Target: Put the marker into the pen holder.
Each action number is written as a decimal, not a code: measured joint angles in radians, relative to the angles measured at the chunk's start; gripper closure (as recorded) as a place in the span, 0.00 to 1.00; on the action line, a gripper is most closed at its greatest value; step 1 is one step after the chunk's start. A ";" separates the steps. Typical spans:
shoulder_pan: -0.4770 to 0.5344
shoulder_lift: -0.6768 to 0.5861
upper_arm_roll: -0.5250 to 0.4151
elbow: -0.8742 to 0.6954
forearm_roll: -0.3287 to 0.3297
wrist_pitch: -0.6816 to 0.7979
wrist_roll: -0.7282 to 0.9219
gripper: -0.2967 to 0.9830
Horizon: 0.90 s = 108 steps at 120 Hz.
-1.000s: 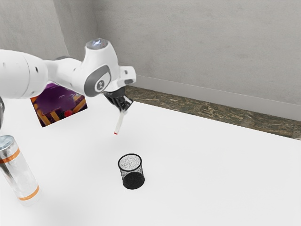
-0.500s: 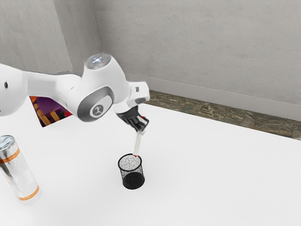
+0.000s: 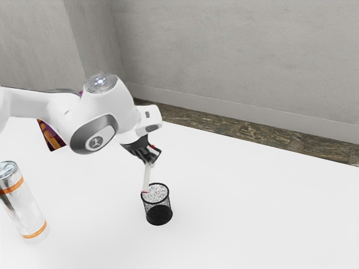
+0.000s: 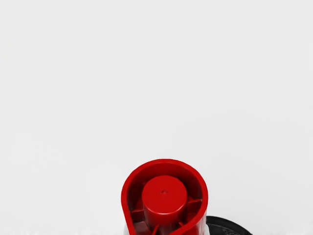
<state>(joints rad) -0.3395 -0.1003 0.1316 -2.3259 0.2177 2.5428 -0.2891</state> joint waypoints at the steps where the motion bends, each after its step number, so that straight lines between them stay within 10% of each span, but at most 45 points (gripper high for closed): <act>1: -0.002 -0.001 -0.001 -0.001 0.003 0.000 -0.003 0.84; 58: -0.015 0.049 -0.007 -0.002 0.061 0.054 -0.133 0.83; 88: -0.019 0.073 0.003 0.026 0.034 0.075 -0.131 0.44; 108: 0.017 0.124 0.013 0.364 -0.009 -0.143 -0.119 0.33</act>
<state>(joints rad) -0.3230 0.0240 0.1449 -1.9621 0.2086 2.4002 -0.4078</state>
